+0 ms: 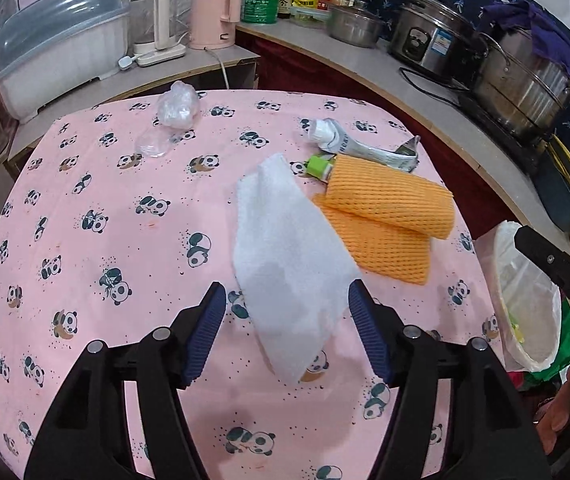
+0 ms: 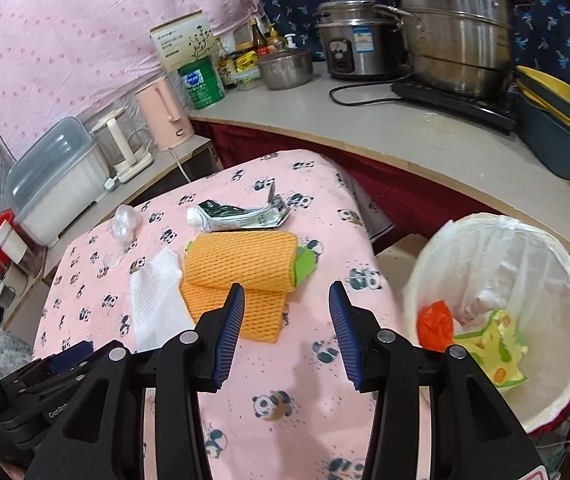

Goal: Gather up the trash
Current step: 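Grasp the white paper towel with the left gripper while the right grasps an orange foam net, then carry the paper towel and foam net over the bin and release both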

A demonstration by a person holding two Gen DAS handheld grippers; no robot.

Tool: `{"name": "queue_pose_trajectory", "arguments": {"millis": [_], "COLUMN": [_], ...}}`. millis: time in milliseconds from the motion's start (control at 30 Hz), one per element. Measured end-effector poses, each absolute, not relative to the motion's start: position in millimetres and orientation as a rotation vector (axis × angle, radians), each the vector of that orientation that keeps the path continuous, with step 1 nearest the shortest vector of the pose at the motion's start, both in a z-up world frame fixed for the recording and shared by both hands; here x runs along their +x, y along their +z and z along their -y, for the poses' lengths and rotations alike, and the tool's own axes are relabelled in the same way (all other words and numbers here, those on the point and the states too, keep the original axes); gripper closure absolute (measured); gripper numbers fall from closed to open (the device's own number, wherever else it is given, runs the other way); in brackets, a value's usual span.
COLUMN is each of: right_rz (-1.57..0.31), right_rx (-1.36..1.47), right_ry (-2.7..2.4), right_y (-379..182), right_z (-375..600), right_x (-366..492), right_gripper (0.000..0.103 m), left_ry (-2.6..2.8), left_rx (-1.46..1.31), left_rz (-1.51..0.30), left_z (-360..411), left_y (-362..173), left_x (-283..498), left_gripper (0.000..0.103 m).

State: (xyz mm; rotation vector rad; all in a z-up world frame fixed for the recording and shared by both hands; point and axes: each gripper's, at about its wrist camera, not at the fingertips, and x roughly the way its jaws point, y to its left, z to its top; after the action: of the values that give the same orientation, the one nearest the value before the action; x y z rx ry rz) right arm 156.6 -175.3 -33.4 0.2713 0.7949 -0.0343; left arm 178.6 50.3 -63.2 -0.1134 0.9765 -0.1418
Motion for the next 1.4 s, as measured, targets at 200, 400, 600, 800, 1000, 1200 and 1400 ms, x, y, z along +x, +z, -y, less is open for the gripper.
{"name": "queue_pose_trajectory", "arguments": {"millis": [200, 400, 600, 800, 1000, 1200, 1400], "right_rz": [-0.827, -0.864, -0.898, -0.910, -0.881, -0.803, -0.731], "right_rx": [0.263, 0.270, 0.284, 0.247, 0.239, 0.243, 0.256], "right_ry": [-0.025, -0.036, -0.029, -0.018, 0.010, 0.014, -0.009], "right_y": [-50, -71, -87, -92, -77, -42, -9], "right_z": [166, 167, 165, 153, 147, 147, 158], "right_x": [196, 235, 259, 253, 229, 194, 163], "right_gripper": [0.060, 0.058, 0.054, 0.082, 0.098, 0.099, 0.099], "left_ry": [-0.130, -0.124, -0.138, -0.155, -0.157, -0.156, -0.171], "left_rx": [-0.124, -0.138, -0.151, -0.121, -0.129, -0.128, -0.118], "left_rz": [-1.001, -1.028, -1.071, -1.086, -1.081, -1.035, -0.985], "left_z": [-58, -60, -56, -52, -58, -63, -63], "left_y": [-80, -97, -117, -122, -113, -88, -61], "left_x": [208, 238, 260, 253, 233, 204, 176], "left_gripper": [0.034, 0.030, 0.033, 0.085, 0.100, 0.100, 0.100]}}
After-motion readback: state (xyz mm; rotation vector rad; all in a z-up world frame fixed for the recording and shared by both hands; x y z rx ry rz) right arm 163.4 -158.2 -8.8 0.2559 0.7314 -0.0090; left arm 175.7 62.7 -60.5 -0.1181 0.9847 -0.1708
